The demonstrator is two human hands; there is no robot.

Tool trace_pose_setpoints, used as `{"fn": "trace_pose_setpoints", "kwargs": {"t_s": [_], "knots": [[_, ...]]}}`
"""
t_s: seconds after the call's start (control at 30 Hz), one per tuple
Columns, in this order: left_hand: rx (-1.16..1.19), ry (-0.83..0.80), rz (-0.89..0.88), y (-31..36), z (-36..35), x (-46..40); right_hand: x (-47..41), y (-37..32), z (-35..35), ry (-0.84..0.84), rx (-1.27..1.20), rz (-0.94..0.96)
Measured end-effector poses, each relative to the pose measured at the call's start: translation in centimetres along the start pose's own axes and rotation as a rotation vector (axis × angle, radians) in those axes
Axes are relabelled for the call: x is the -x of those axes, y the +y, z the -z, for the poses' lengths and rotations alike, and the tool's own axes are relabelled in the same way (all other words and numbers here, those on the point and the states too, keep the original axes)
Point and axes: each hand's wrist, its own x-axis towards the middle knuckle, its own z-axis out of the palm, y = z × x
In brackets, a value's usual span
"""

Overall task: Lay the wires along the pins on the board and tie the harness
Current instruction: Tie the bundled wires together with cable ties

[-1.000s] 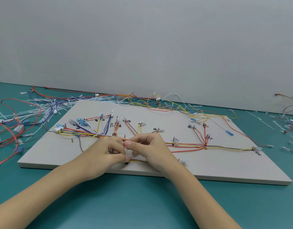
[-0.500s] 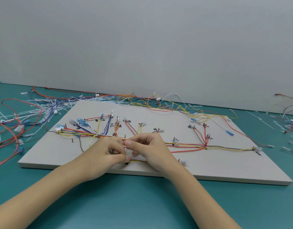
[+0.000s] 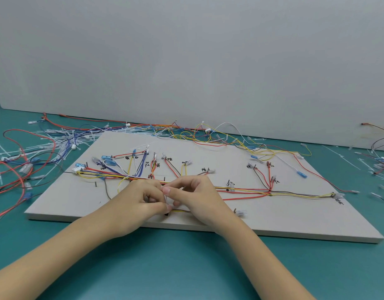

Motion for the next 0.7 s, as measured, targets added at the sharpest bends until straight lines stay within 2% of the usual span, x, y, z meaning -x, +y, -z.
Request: {"fn": "trace_pose_setpoints", "kwargs": {"t_s": [0.7], "knots": [[0.012, 0.003, 0.002, -0.52, 0.07, 0.06, -0.12, 0.08, 0.47, -0.044, -0.069, -0.062]]}}
